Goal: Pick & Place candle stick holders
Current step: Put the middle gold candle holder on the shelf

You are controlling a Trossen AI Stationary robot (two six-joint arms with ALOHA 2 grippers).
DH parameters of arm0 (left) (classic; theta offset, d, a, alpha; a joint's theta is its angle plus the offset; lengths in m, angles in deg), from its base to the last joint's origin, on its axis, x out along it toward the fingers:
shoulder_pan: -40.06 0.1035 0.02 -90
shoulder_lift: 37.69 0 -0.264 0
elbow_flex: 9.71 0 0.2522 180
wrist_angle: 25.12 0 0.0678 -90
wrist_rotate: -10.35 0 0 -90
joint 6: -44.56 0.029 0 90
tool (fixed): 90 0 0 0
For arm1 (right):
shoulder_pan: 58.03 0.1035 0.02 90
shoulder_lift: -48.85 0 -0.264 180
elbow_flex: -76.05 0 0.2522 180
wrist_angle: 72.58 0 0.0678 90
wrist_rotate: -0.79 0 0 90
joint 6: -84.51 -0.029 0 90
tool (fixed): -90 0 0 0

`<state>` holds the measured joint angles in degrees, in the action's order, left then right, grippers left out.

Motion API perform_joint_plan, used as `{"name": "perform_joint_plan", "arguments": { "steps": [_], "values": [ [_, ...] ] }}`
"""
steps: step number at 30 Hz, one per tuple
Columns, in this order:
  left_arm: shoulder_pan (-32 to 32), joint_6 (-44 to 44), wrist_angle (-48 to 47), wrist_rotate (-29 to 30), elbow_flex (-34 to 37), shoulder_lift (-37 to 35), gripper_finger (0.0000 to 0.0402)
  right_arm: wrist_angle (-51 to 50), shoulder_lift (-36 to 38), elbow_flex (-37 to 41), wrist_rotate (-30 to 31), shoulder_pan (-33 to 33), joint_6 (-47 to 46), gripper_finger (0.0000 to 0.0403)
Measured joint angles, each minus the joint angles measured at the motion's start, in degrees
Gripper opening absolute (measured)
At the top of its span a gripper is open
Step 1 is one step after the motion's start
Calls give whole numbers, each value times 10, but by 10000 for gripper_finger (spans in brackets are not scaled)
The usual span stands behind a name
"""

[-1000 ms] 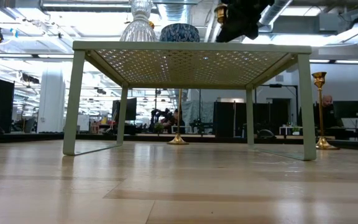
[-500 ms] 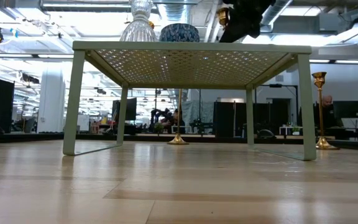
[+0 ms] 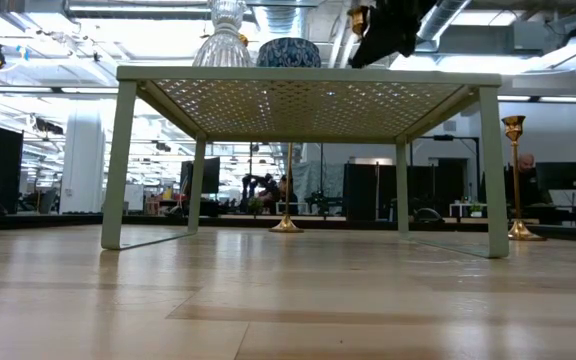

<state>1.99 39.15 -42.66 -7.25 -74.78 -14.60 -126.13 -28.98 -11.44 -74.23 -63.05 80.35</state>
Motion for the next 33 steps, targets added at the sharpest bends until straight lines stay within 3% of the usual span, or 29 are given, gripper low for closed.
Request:
{"name": "perform_joint_plan", "arguments": {
  "steps": [6,11,33],
  "values": [
    [0,0,2,0,0,0,275,63,2,35,-9,2,6,0],
    [0,0,3,0,0,0,275,109,45,74,-7,1,-2,0],
    [0,6,8,5,0,2,275,83,25,76,-61,-19,11,5]
  ]
}}
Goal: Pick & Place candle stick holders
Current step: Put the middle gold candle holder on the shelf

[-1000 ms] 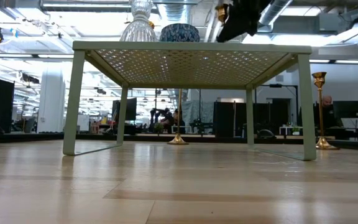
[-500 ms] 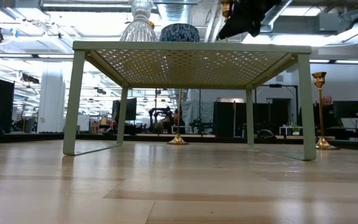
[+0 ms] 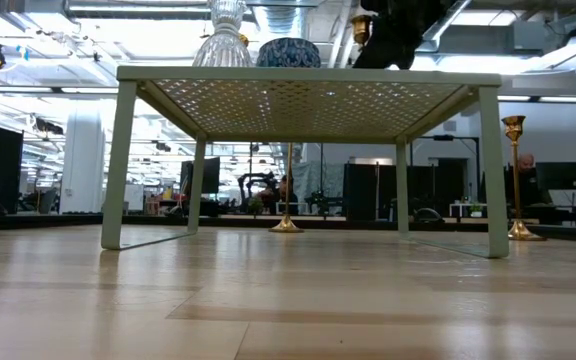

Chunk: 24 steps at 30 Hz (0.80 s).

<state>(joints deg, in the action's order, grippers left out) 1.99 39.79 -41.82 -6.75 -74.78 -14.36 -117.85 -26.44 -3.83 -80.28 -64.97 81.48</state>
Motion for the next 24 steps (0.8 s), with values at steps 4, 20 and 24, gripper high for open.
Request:
{"name": "perform_joint_plan", "arguments": {
  "steps": [4,20,24],
  "values": [
    [0,0,0,19,0,9,275,-1,0,0,0,0,0,21],
    [0,-14,13,60,0,54,279,-13,11,-14,-3,1,-5,180],
    [0,-14,17,62,0,61,287,-20,12,-41,-3,1,-10,243]
  ]
}}
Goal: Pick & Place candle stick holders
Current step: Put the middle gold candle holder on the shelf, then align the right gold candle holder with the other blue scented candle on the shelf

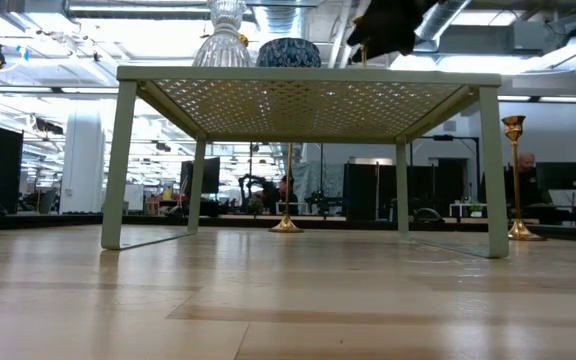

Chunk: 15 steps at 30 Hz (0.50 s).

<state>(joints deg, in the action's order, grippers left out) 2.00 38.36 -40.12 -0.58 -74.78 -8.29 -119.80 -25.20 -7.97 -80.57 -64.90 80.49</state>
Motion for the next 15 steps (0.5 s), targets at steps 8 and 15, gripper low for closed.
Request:
{"name": "perform_joint_plan", "arguments": {
  "steps": [8,15],
  "values": [
    [0,23,3,-11,-35,30,290,-29,0,-64,0,0,-1,276],
    [3,73,5,-13,-87,78,290,-86,3,-133,23,0,-10,276]
  ]
}}
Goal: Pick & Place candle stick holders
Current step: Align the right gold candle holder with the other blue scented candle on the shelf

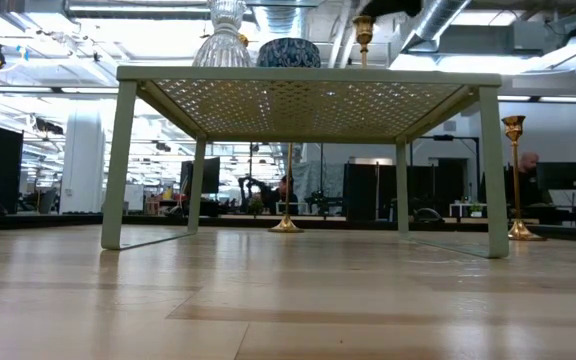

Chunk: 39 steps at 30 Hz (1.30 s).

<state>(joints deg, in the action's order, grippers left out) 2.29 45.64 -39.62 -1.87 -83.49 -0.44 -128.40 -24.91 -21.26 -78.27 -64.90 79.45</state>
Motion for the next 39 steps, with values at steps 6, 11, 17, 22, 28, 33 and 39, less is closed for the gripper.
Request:
{"name": "perform_joint_plan", "arguments": {
  "steps": [6,11,17,22,28,33,39],
  "values": [
    [27,2,-1,-18,-22,20,290,-170,13,-45,145,-1,-100,276],
    [47,2,0,-18,-25,21,289,-318,53,-38,192,13,-282,276],
    [66,2,-1,-18,-25,22,289,-466,82,-6,191,87,-570,276],
    [82,2,0,-18,-25,21,289,-480,81,64,151,140,-750,276],
    [105,2,2,-18,-25,21,289,-481,58,153,100,166,-881,276],
    [124,2,3,-21,-25,21,289,-476,57,223,108,172,-963,276],
    [149,2,4,-46,-25,21,289,-453,57,299,161,149,-985,276]
  ]
}}
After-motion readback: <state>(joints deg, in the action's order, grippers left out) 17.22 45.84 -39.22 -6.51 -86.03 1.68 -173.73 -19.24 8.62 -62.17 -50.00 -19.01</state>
